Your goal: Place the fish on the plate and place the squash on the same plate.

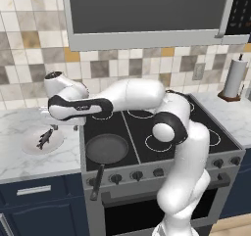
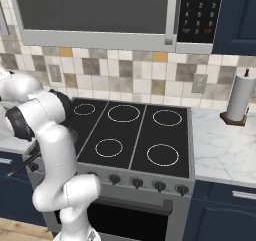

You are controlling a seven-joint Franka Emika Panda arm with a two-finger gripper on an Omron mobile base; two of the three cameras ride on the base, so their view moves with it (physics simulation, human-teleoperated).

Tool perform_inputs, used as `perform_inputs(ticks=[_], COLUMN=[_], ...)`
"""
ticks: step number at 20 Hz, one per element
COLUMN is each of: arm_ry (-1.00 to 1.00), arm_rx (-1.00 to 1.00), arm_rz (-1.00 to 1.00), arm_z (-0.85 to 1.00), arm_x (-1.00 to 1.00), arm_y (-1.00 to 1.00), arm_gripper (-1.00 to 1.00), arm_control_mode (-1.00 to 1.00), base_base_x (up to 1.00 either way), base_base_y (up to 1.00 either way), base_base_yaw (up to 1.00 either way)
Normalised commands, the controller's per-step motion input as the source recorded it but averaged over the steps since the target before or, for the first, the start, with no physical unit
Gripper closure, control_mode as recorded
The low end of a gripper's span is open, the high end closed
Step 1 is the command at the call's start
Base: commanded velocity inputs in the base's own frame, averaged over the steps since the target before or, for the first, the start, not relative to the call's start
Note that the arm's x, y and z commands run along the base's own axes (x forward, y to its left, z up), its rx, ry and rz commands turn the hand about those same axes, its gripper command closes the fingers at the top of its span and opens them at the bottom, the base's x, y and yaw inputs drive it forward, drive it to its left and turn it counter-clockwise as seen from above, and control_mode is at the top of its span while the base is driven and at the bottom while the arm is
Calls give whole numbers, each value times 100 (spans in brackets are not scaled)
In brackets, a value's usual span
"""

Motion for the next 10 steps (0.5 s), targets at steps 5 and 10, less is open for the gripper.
perform_inputs(ticks=[5,10], arm_ry=[-4,0], arm_rx=[9,6], arm_rz=[0,1], arm_z=[16,28], arm_x=[-42,-33], arm_y=[-64,-53], arm_gripper=[-100,-100], arm_control_mode=[-100,-100], base_base_x=[0,0], base_base_y=[0,0], base_base_yaw=[0,0])
